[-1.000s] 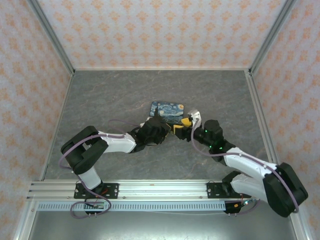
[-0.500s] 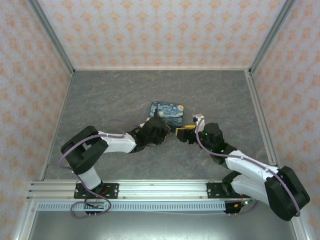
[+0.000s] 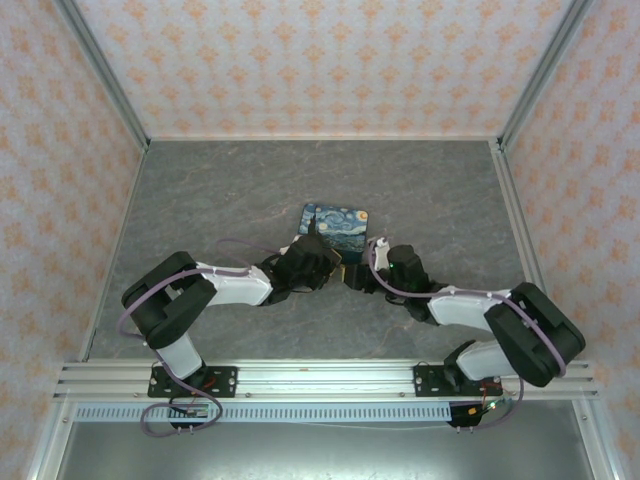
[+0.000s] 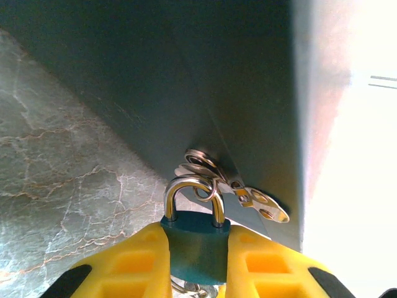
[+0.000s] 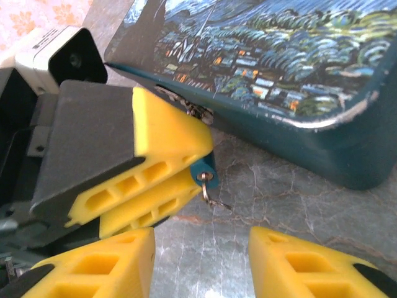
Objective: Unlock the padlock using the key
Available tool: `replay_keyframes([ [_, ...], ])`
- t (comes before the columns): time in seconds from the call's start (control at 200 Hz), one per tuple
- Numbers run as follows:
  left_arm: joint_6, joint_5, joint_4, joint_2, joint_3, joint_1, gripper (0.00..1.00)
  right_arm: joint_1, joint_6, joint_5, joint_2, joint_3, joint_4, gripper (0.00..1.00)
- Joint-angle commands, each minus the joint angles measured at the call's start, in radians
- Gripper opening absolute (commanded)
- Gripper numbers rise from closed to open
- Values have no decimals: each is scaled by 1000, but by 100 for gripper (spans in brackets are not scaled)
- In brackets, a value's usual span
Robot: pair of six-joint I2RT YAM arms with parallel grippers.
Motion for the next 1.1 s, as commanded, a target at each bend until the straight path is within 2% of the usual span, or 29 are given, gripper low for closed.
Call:
replay_keyframes([
  [0.0, 21, 11, 3, -16, 31, 3, 20, 8, 1, 16, 19, 44, 71, 40],
  [0.495, 23, 15, 3, -15, 37, 4, 20, 8, -12, 40, 95, 99, 32, 22],
  [0.766, 23, 18, 7, -17, 39, 3, 20, 8, -7, 50, 112, 117, 14, 0],
  [0.911, 31, 17, 10, -24, 41, 4, 22, 8, 8, 66, 104, 114, 13, 0],
  [1.096, 59, 4, -11, -60, 27, 13, 36, 9, 116, 65, 99, 107, 47, 0],
])
